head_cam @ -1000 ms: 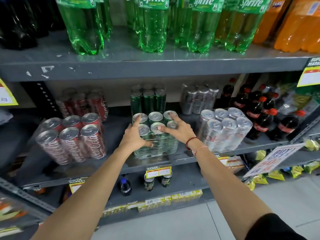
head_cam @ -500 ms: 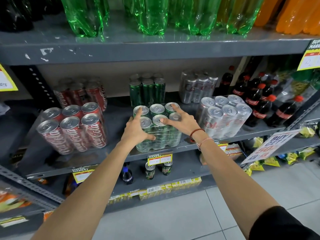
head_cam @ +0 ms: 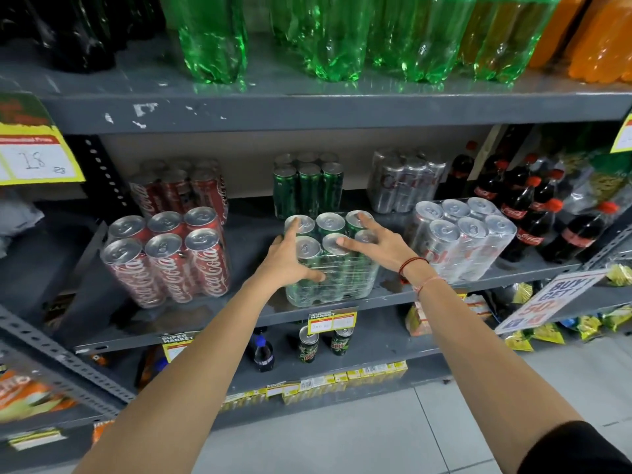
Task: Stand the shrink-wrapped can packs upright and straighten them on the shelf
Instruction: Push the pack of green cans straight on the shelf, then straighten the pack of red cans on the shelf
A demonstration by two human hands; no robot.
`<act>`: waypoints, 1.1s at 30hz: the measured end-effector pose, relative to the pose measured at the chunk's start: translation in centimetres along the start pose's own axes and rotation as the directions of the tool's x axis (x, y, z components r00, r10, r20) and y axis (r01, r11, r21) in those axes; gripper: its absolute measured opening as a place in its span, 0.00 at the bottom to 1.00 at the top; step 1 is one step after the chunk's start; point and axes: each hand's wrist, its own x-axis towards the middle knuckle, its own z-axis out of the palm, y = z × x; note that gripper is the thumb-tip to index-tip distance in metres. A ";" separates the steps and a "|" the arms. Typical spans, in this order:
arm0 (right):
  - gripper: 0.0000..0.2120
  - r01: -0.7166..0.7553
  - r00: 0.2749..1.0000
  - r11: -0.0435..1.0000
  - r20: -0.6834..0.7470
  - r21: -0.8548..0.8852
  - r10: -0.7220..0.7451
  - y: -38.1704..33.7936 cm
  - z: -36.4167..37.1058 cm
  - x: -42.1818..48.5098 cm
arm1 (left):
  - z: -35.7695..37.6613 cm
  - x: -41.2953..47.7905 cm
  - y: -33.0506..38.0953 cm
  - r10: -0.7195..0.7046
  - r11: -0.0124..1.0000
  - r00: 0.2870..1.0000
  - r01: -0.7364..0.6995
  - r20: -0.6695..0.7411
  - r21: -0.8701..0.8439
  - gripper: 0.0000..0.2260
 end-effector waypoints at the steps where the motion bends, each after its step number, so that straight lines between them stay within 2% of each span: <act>1: 0.39 0.008 1.000 1.000 -0.022 0.015 -0.007 -0.5 0.0 -0.1 | -0.9 -0.2 -0.2 0.026 1.000 1.000 -0.026 0.000 -0.006 0.54; 3: 0.39 0.057 0.990 0.998 -0.128 0.040 -0.052 -2.1 0.3 -0.2 | -3.2 -1.0 -0.7 0.090 0.996 0.992 -0.090 -0.084 0.008 0.52; 5: 0.40 0.129 0.969 0.991 -0.216 0.025 -0.121 -4.6 1.3 -0.3 | -6.1 -2.0 -1.6 0.156 0.987 0.960 -0.147 -0.234 0.056 0.48; 7: 0.41 0.197 0.951 0.980 -0.238 -0.017 -0.196 -7.4 3.0 -0.1 | -9.1 -3.1 -3.1 0.169 0.984 0.919 -0.140 -0.356 0.106 0.44; 10: 0.41 0.294 0.933 0.955 -0.206 -0.042 -0.296 -11.6 6.7 0.2 | -13.1 -4.2 -6.6 0.123 0.985 0.898 -0.059 -0.422 0.162 0.46; 15: 0.45 0.372 0.928 0.926 0.024 -0.069 -0.371 -14.8 13.3 1.6 | -16.3 -5.4 -12.5 -0.006 0.967 0.935 0.097 -0.356 0.237 0.52; 18: 0.50 0.409 0.906 0.901 0.183 -0.147 -0.382 -15.9 16.8 2.2 | -17.2 -5.8 -15.3 -0.034 0.923 0.966 0.128 -0.257 0.362 0.53; 20: 0.52 0.432 0.894 0.871 0.238 -0.235 -0.379 -16.4 18.3 2.8 | -17.6 -5.7 -16.3 -0.043 0.903 0.977 0.127 -0.207 0.411 0.52; 25: 0.54 0.443 0.896 0.801 0.222 -0.403 -0.384 -16.7 20.1 4.0 | -17.5 -4.2 -18.0 0.007 0.897 0.992 0.049 -0.126 0.440 0.54; 29: 0.51 0.432 0.901 0.794 0.161 -0.428 -0.403 -16.7 20.4 3.7 | -17.0 -4.0 -18.4 -0.005 0.917 0.984 0.075 -0.176 0.392 0.53; 33: 0.51 0.425 0.905 0.807 0.158 -0.410 -0.395 -16.7 20.3 3.2 | -16.9 -4.1 -18.3 -0.007 0.916 0.986 0.074 -0.169 0.395 0.55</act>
